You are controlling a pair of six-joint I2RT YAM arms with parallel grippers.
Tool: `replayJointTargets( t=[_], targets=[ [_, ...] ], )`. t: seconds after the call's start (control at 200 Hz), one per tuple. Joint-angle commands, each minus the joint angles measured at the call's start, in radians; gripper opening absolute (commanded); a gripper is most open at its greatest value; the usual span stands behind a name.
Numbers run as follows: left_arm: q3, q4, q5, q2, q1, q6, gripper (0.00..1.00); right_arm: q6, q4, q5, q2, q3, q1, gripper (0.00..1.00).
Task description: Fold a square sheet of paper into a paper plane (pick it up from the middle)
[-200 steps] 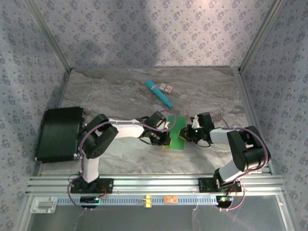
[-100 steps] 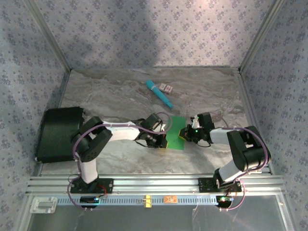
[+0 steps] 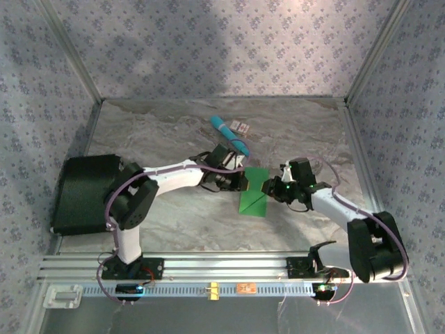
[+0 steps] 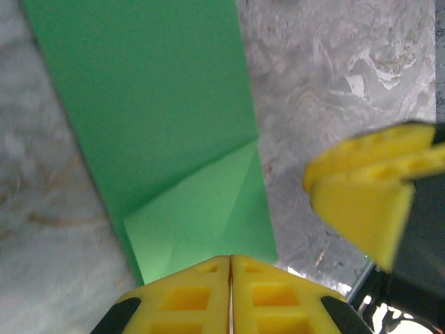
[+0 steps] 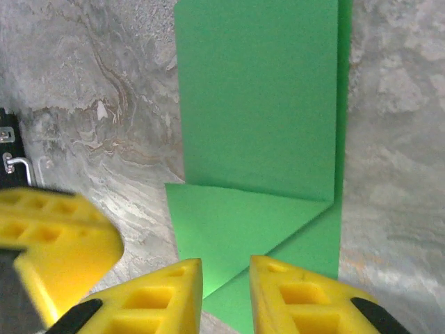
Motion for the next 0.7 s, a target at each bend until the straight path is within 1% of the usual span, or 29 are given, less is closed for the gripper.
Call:
replayJointTargets(
  t=[0.0, 0.115, 0.305, 0.505, 0.585, 0.695],
  targets=[
    [0.054, -0.085, -0.011, 0.064, 0.008, 0.066, 0.08, 0.031, -0.117, 0.044, -0.046, -0.023, 0.017, 0.28],
    [0.068, -0.105, -0.015, 0.111, 0.012, 0.078, 0.08, 0.079, -0.115, 0.040, -0.077, -0.046, 0.043, 0.34],
    [0.044, -0.099, -0.001, 0.149, 0.013, 0.079, 0.06, 0.141, -0.093, 0.011, -0.053, -0.058, 0.086, 0.34],
    [-0.011, -0.079, -0.008, 0.148, -0.003, 0.047, 0.05, 0.165, -0.106, 0.049, -0.023, -0.050, 0.133, 0.35],
    [-0.017, -0.074, -0.008, 0.144, -0.012, 0.037, 0.05, 0.166, -0.138, 0.081, -0.006, -0.036, 0.144, 0.38],
    [-0.014, -0.079, -0.019, 0.139, -0.021, 0.028, 0.05, 0.166, -0.161, 0.099, 0.013, -0.027, 0.153, 0.38]
  ],
)
